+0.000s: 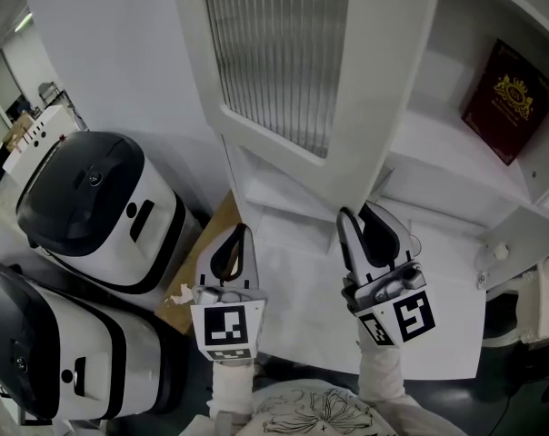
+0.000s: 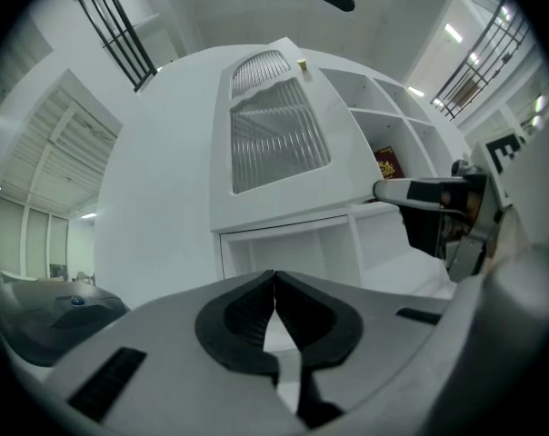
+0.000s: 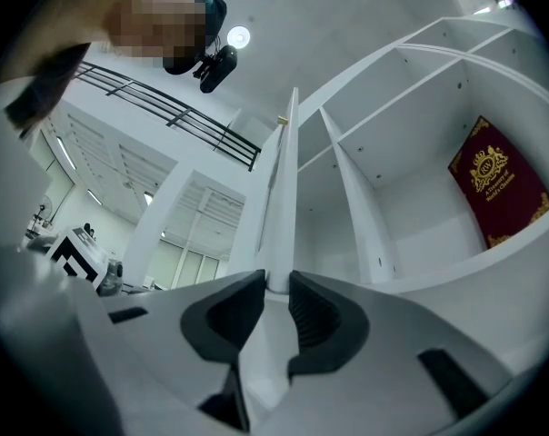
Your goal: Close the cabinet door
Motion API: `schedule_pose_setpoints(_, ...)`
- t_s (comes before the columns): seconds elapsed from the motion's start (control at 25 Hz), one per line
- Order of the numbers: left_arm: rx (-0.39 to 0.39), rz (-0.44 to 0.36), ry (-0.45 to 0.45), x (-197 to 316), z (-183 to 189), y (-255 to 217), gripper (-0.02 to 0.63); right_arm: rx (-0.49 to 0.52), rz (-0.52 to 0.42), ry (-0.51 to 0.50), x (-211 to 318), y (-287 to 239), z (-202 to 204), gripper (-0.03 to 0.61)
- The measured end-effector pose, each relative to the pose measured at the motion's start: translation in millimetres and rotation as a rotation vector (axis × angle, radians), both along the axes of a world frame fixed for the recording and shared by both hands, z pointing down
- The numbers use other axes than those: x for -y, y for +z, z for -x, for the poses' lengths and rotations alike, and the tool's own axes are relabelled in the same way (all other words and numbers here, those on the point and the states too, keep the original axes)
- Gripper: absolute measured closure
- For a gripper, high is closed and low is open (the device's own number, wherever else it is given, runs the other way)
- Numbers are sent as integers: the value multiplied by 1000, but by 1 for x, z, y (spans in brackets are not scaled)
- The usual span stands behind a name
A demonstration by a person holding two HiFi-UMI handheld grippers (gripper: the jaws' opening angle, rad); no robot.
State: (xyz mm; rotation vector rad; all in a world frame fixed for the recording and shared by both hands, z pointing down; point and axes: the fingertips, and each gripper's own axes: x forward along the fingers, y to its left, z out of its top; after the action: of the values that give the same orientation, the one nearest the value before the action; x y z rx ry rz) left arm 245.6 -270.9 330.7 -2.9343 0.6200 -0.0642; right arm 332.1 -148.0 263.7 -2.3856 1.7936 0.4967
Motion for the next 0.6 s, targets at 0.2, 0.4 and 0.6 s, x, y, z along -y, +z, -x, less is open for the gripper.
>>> schedule_pose_setpoints(0.2,1,-6,-7,-2,-9,0,611,9,-3,-12,-1,1,-10,495)
schedule_pose_setpoints(0.4,7,-13,-12,-3,-17,0,610,20,-11,-22,0,1,-19,495)
schedule_pose_setpoints(0.6,15,-7,-22,-4,-22,3,610,38,-22,-26,-1,0,-27,495)
